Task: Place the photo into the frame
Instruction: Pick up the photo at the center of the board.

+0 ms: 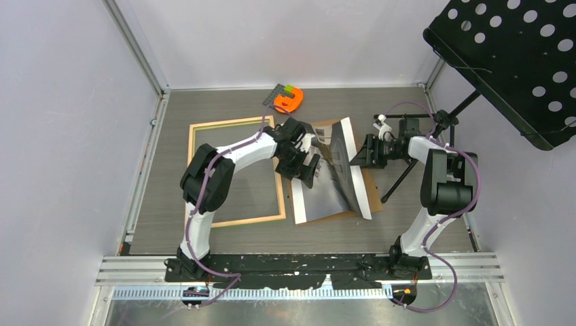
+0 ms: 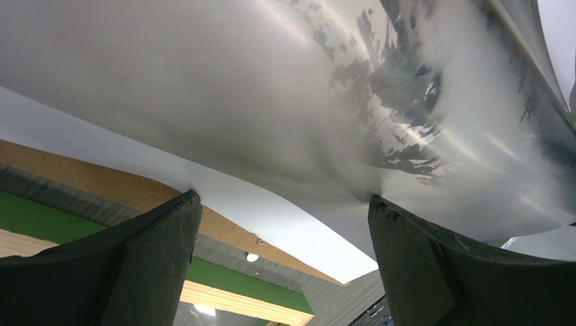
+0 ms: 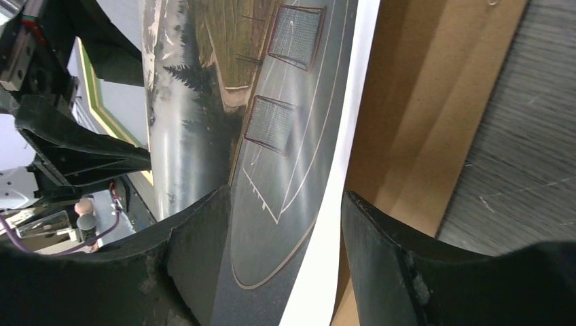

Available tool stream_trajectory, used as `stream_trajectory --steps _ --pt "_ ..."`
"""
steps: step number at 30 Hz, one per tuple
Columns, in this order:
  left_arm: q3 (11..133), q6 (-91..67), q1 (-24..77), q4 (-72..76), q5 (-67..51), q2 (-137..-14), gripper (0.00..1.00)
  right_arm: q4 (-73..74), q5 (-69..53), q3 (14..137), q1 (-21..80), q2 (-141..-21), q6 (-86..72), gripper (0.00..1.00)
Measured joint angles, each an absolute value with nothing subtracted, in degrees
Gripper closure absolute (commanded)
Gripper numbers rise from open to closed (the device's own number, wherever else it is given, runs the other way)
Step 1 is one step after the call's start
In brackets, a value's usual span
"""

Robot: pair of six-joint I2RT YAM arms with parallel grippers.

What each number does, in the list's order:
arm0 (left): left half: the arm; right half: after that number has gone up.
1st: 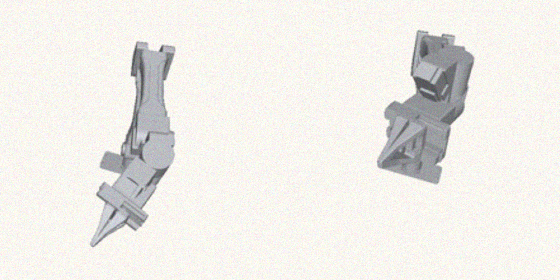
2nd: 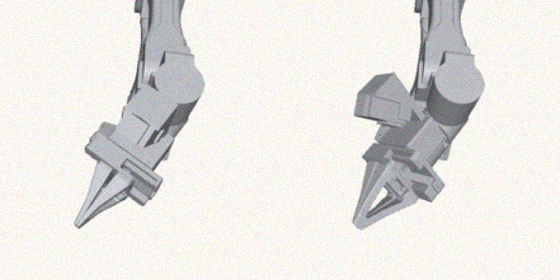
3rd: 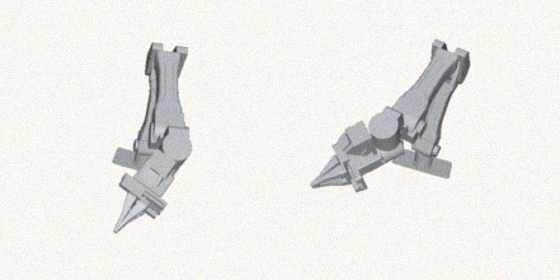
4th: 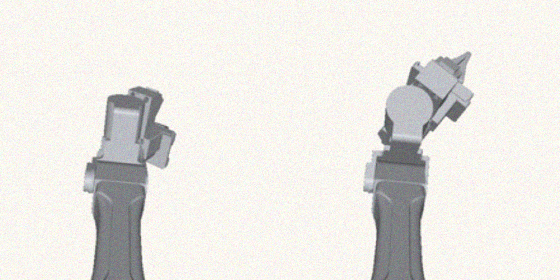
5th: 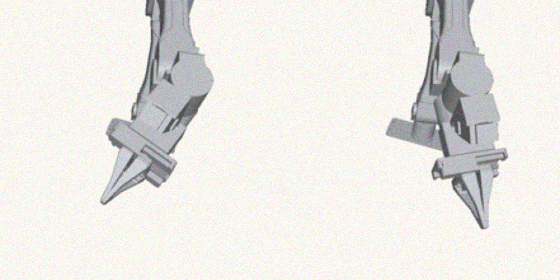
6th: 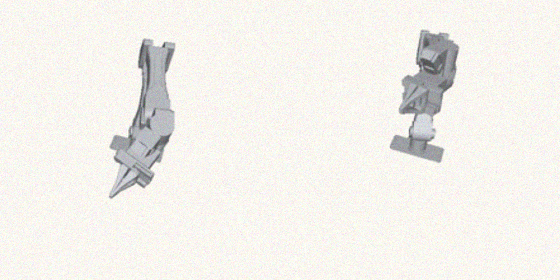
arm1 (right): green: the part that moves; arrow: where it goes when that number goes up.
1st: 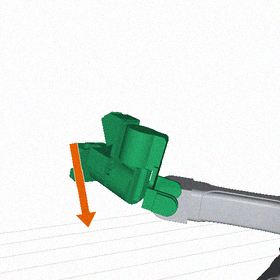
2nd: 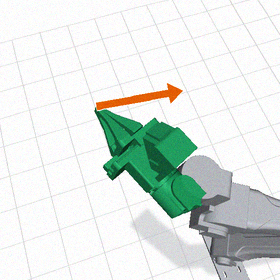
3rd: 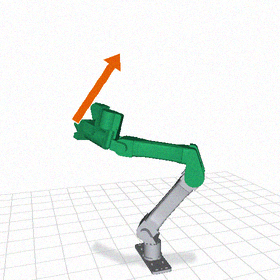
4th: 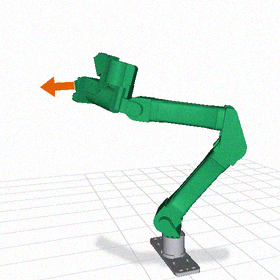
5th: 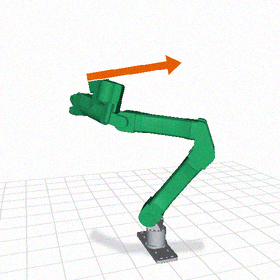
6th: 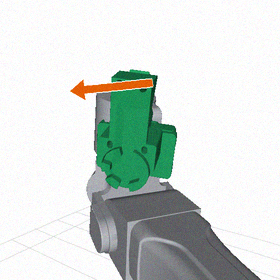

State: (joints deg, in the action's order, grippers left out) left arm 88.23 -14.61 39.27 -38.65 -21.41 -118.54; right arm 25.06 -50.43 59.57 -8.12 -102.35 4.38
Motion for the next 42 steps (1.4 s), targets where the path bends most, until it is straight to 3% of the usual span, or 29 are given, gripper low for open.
stream_trajectory --steps 22,42 --pt "85.58 -14.52 39.27 -35.66 -22.37 -116.99 0.03 28.29 -43.44 64.4 -8.36 -107.0 8.38 0.34" --pt "85.56 -14.55 39.27 -35.55 -22.57 -117.01 0.03 26.17 -48.14 64.64 -8.32 -107.63 5.82 0.34"
